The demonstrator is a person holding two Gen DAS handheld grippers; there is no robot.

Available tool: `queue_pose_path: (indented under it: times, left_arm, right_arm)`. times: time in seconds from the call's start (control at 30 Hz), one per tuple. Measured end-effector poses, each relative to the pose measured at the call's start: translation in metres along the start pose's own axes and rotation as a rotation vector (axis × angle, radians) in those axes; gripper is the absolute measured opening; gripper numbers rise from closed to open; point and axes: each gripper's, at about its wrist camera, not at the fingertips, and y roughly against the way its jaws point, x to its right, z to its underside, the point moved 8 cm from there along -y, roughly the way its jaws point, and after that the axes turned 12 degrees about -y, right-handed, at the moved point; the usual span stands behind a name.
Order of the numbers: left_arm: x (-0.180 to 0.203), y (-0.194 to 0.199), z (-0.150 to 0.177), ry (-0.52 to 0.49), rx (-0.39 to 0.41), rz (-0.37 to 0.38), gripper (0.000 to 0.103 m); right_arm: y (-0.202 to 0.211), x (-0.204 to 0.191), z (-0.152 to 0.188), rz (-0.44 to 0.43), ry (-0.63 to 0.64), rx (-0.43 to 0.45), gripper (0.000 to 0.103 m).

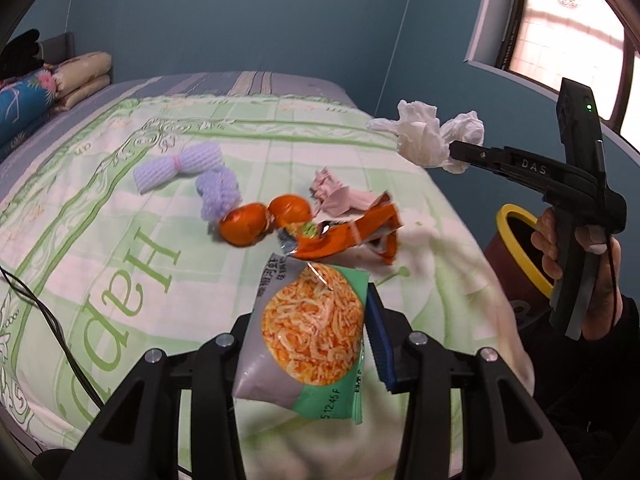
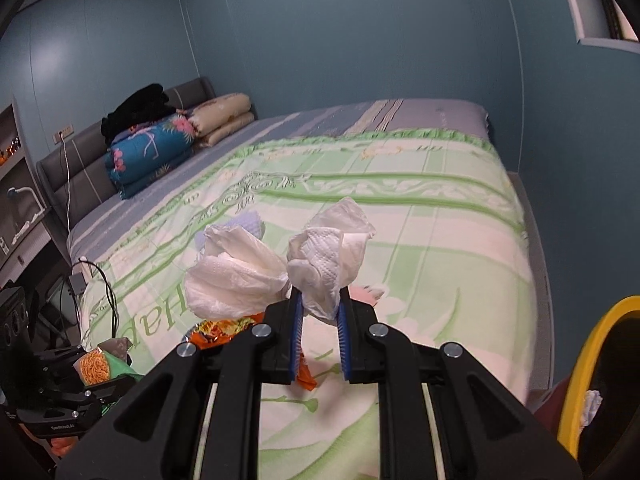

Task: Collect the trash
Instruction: 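Lift the noodle packet and tissues with both tools and carry them over the bin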

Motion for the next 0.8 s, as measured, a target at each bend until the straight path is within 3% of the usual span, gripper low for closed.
queue_pose_path:
  times: [0.47,0.8]
  left_arm:
    - [0.039,0.048,-0.05,-0.073,0.124,-0.002,0.04]
    - [0.083,0.067,-0.1,-0.128,0.2,0.007,0.04]
  right_arm:
    - [0.086,0.01,-0.032,0.02,0.015,0.16,0.014]
    - [0.15,0.039,-0.045,0.062,-0.004,0.266,0.014]
